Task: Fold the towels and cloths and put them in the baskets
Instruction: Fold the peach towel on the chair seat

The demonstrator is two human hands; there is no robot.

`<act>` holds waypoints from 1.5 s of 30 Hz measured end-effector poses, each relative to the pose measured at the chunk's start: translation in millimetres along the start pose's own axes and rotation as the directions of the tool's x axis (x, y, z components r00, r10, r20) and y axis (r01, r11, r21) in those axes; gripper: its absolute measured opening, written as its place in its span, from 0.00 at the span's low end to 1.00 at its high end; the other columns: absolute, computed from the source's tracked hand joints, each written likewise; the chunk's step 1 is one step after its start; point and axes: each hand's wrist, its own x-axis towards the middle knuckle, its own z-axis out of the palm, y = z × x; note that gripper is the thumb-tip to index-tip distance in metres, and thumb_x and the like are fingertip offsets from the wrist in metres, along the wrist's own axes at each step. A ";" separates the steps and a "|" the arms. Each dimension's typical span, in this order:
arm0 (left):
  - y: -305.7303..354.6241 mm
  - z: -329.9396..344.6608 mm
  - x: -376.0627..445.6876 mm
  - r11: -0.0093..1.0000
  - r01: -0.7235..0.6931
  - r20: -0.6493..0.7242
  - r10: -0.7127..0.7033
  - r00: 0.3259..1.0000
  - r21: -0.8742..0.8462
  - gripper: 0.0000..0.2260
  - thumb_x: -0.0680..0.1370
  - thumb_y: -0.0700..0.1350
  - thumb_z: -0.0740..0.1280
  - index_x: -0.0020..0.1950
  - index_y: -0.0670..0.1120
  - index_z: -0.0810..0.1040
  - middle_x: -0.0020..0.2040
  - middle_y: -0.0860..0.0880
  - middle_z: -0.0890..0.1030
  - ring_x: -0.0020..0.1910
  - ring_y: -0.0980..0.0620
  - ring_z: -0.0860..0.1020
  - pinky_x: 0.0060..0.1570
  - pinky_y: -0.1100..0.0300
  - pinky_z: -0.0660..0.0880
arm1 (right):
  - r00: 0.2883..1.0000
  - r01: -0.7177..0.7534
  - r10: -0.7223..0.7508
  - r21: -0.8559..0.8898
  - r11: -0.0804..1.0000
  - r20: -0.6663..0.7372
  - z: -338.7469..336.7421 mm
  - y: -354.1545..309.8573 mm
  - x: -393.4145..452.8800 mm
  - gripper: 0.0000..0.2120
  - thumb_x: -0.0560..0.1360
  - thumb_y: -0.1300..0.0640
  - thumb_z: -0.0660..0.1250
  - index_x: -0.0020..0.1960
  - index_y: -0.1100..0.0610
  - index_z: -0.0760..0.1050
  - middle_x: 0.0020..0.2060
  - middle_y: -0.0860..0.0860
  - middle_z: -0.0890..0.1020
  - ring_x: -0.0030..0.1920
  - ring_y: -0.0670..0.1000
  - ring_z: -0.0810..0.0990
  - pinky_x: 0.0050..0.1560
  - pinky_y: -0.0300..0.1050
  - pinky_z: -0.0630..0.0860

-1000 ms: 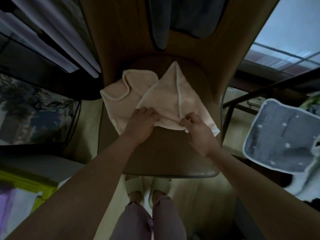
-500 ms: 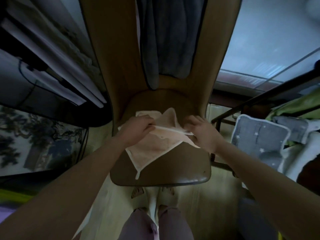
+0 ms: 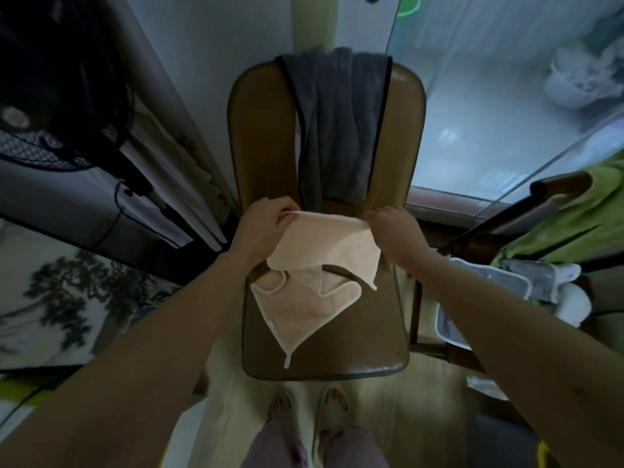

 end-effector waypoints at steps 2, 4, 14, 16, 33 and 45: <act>3.8 -8.4 -12.7 0.993 0.012 0.051 -0.006 0.999 -0.120 0.06 0.79 0.44 0.64 0.50 0.47 0.80 0.44 0.53 0.80 0.45 0.56 0.76 0.43 0.62 0.70 | 1.000 -0.007 0.006 0.039 0.999 0.019 -4.5 -2.2 -9.9 0.16 0.77 0.65 0.58 0.61 0.55 0.76 0.52 0.56 0.82 0.54 0.58 0.79 0.54 0.50 0.73; 0.7 -6.2 -33.4 0.980 0.080 0.203 -0.042 0.978 -0.182 0.04 0.78 0.44 0.67 0.48 0.47 0.82 0.42 0.53 0.80 0.43 0.58 0.77 0.41 0.66 0.69 | 0.991 -0.009 0.000 0.062 0.998 0.134 1.9 -6.9 -26.6 0.19 0.77 0.64 0.59 0.65 0.53 0.74 0.56 0.55 0.81 0.57 0.57 0.79 0.55 0.50 0.75; -57.6 118.1 -154.5 0.964 0.267 0.607 -0.199 0.769 -0.023 0.07 0.77 0.45 0.67 0.42 0.45 0.82 0.39 0.49 0.80 0.40 0.54 0.77 0.42 0.56 0.72 | 0.814 -0.099 -0.017 0.168 0.981 0.580 145.8 -40.5 -128.2 0.23 0.77 0.66 0.56 0.70 0.52 0.68 0.64 0.56 0.75 0.59 0.56 0.77 0.57 0.46 0.73; -68.4 141.7 -165.3 0.962 0.271 0.636 -0.216 0.741 0.010 0.07 0.77 0.45 0.67 0.44 0.43 0.82 0.39 0.48 0.80 0.40 0.52 0.77 0.42 0.56 0.72 | 0.783 -0.110 -0.022 0.173 0.979 0.622 169.4 -41.5 -137.4 0.25 0.77 0.68 0.56 0.71 0.53 0.67 0.65 0.56 0.74 0.62 0.57 0.75 0.58 0.47 0.72; -163.7 228.6 -96.1 0.919 0.365 0.127 -0.383 0.915 0.148 0.13 0.81 0.47 0.60 0.53 0.37 0.76 0.56 0.39 0.75 0.52 0.41 0.75 0.50 0.53 0.70 | 0.991 -0.124 0.099 0.321 0.939 0.093 258.8 -17.9 -32.9 0.13 0.82 0.53 0.56 0.57 0.60 0.75 0.51 0.57 0.78 0.50 0.57 0.77 0.40 0.43 0.66; -180.3 233.6 -98.6 0.936 0.170 0.141 -0.222 0.965 0.308 0.17 0.80 0.52 0.59 0.54 0.38 0.77 0.46 0.37 0.78 0.46 0.38 0.75 0.45 0.50 0.69 | 0.998 0.021 -0.028 0.122 0.992 0.051 277.6 -25.4 -3.5 0.12 0.79 0.60 0.59 0.60 0.61 0.73 0.56 0.59 0.77 0.57 0.61 0.74 0.59 0.54 0.68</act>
